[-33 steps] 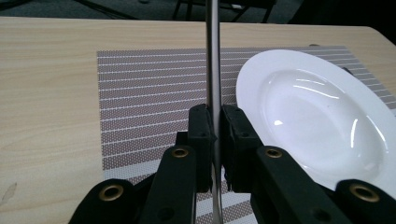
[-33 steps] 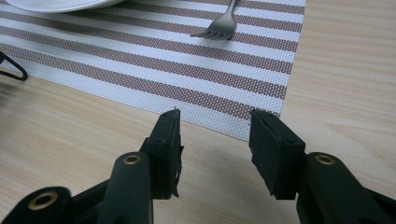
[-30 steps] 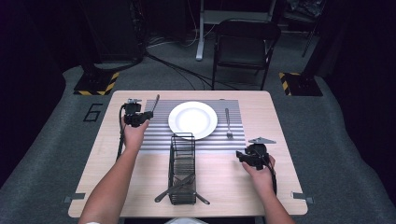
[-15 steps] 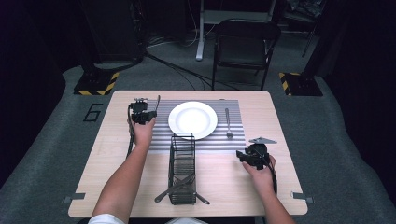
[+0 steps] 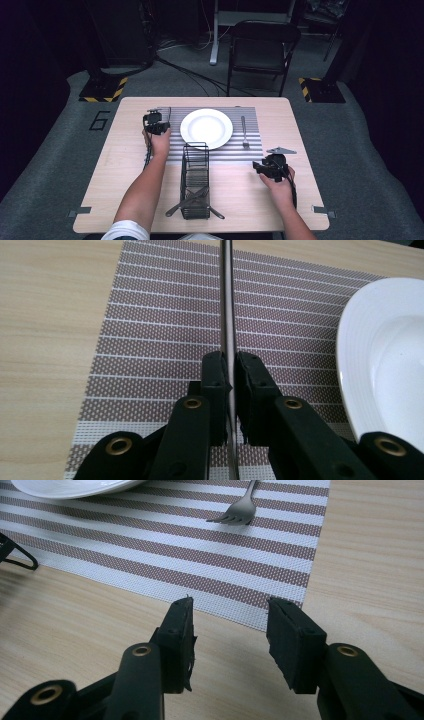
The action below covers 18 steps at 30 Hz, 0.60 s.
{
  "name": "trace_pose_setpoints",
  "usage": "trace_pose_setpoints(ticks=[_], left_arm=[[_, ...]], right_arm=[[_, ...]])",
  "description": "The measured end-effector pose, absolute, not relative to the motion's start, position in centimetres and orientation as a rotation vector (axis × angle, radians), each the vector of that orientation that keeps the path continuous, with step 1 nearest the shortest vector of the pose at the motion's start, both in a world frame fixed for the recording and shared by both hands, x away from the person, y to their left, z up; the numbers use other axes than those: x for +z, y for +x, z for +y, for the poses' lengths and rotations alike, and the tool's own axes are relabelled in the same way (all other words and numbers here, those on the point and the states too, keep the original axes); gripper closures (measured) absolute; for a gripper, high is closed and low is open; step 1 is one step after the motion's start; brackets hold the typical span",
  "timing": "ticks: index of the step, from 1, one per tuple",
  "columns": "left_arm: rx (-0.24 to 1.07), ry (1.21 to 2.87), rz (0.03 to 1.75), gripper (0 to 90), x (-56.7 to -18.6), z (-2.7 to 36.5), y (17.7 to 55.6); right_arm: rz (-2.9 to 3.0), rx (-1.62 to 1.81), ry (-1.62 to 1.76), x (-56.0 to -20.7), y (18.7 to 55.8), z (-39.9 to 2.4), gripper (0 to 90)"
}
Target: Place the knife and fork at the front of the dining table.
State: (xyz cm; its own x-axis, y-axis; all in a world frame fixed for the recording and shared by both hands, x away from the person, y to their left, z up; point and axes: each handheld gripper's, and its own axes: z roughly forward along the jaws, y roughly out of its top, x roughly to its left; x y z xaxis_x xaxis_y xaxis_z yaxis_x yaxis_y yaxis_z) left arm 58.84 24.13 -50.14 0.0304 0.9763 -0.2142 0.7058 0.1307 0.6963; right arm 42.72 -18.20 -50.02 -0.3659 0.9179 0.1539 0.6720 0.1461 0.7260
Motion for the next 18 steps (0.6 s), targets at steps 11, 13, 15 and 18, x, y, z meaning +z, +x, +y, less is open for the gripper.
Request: trace_pose_setpoints(ticks=[11,13,15,18], left_arm=[[0.489,1.668,1.765,82.3,-51.1,23.4,59.9],[0.490,1.666,1.763,82.3,-51.2,23.4,59.9],[0.489,1.666,1.762,82.3,-51.2,23.4,60.0],[0.485,1.661,1.763,82.3,-51.2,23.5,60.0]], right_arm=[[2.099,1.062,1.547,-50.0,42.7,-18.2,53.6],[2.105,1.061,1.539,-50.1,42.7,-18.3,53.6],[2.105,1.057,1.541,-50.2,42.7,-18.3,53.6],[2.103,1.059,1.542,-50.1,42.7,-18.3,53.6]])
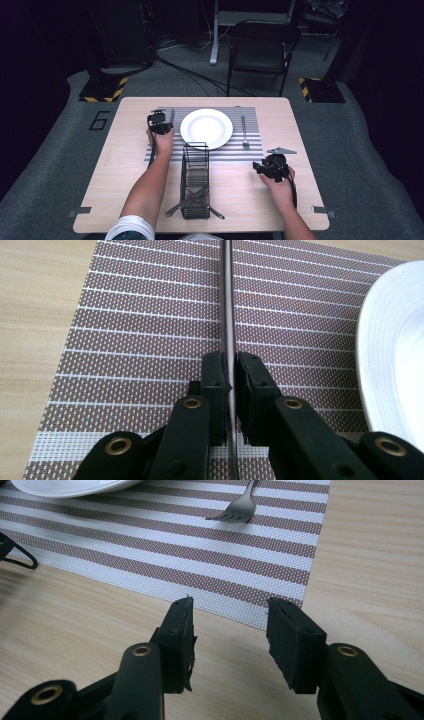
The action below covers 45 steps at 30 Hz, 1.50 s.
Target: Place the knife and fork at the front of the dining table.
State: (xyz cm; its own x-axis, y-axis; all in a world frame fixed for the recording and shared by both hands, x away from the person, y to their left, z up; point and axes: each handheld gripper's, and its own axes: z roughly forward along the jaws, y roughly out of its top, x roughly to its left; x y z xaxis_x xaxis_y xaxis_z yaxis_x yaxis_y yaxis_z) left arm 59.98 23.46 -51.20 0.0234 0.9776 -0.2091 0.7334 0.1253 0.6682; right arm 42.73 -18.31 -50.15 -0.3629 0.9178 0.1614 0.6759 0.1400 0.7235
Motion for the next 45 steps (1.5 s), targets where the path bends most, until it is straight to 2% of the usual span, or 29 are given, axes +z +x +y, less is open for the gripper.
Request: trace_pose_setpoints(ticks=[26,35,40,45], left_arm=[[0.455,1.654,1.754,76.6,-51.2,24.5,59.7],[0.458,1.662,1.734,66.6,-50.6,25.3,59.4],[0.474,1.627,1.714,59.0,-49.9,25.8,59.1],[0.505,1.660,1.671,51.6,-48.8,26.3,58.5]], right_arm=[[2.098,1.060,1.544,-50.1,42.8,-18.3,53.6],[2.099,1.058,1.535,-50.1,42.8,-18.4,53.7],[2.095,1.056,1.547,-50.2,42.8,-18.3,53.7],[2.099,1.049,1.542,-50.3,42.9,-18.3,53.7]])
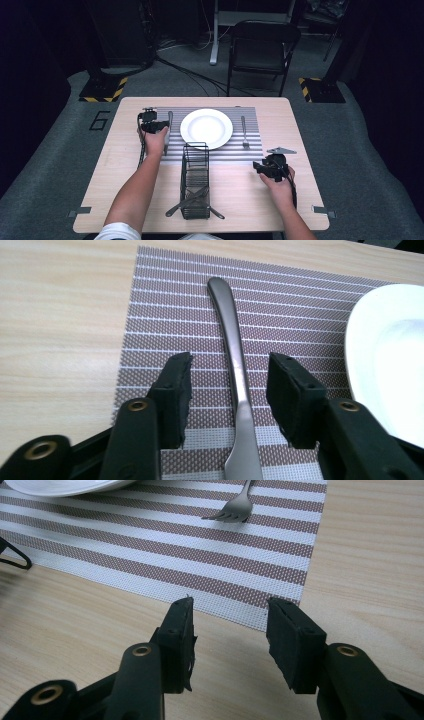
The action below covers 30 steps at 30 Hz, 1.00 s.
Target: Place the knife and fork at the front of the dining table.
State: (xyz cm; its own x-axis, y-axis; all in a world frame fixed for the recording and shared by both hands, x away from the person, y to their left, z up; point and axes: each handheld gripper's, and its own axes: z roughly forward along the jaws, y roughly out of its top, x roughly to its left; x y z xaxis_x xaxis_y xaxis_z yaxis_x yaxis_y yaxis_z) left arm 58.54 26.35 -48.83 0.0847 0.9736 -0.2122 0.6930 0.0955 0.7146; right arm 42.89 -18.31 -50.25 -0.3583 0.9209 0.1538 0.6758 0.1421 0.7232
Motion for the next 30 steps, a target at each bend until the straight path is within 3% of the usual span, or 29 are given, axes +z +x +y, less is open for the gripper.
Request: trace_pose_setpoints(ticks=[30], left_arm=[[0.562,1.741,1.486,46.3,-42.9,29.8,54.1]], right_arm=[[2.096,1.064,1.537,-50.1,43.2,-18.0,53.6]])
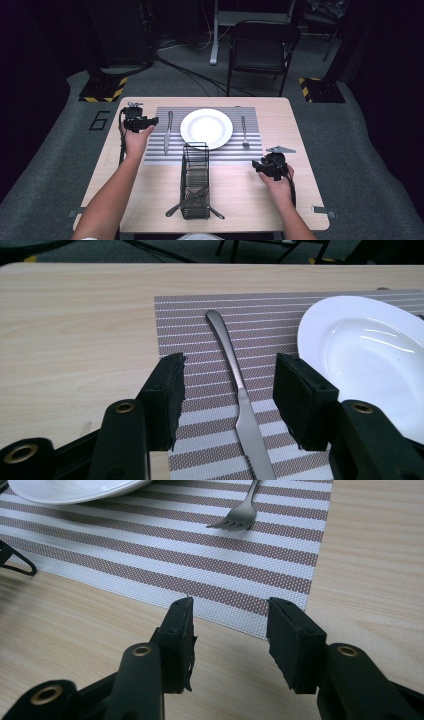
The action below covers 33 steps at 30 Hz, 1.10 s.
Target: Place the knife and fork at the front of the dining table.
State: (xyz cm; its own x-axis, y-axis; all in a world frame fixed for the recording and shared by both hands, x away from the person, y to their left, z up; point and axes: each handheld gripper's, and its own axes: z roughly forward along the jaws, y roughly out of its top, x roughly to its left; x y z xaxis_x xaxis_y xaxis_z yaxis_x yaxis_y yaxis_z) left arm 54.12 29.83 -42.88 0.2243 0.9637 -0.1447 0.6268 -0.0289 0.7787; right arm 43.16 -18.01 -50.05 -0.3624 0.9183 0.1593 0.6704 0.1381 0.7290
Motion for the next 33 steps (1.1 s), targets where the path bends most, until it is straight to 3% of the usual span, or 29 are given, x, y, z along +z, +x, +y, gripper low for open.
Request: trace_pose_setpoints(ticks=[15,33], left_arm=[[0.537,1.833,1.330,45.3,-41.0,30.8,49.4],[0.474,1.871,1.274,44.0,-42.4,32.1,43.7]], right_arm=[[2.094,1.083,1.513,-49.4,42.9,-17.4,53.1],[2.089,1.097,1.485,-48.8,42.5,-17.6,52.2]])
